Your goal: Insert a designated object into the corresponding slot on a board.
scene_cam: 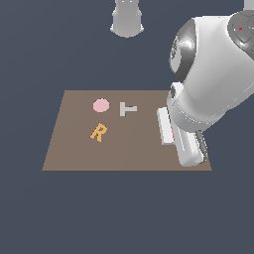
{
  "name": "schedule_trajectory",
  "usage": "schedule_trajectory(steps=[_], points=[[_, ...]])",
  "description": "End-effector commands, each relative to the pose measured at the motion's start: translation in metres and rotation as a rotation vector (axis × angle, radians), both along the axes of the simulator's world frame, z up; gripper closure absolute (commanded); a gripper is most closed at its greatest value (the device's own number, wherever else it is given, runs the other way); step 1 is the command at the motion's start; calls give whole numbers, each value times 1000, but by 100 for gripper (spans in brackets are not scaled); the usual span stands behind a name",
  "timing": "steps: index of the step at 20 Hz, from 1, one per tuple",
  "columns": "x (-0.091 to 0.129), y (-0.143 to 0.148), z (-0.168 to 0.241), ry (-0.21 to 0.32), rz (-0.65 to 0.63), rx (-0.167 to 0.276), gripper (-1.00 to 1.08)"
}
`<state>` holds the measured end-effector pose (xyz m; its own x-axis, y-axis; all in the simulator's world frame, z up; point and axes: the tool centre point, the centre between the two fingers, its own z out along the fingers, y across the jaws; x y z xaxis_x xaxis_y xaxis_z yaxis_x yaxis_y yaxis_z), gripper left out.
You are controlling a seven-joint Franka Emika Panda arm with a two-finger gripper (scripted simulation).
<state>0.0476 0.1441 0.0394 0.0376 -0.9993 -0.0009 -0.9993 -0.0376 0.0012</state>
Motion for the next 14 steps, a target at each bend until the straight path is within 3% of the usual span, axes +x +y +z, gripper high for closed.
schedule_trajectory(steps=[1,14], points=[[2,2,0,0,-42,0,108],[6,6,0,1,-113,0,108]])
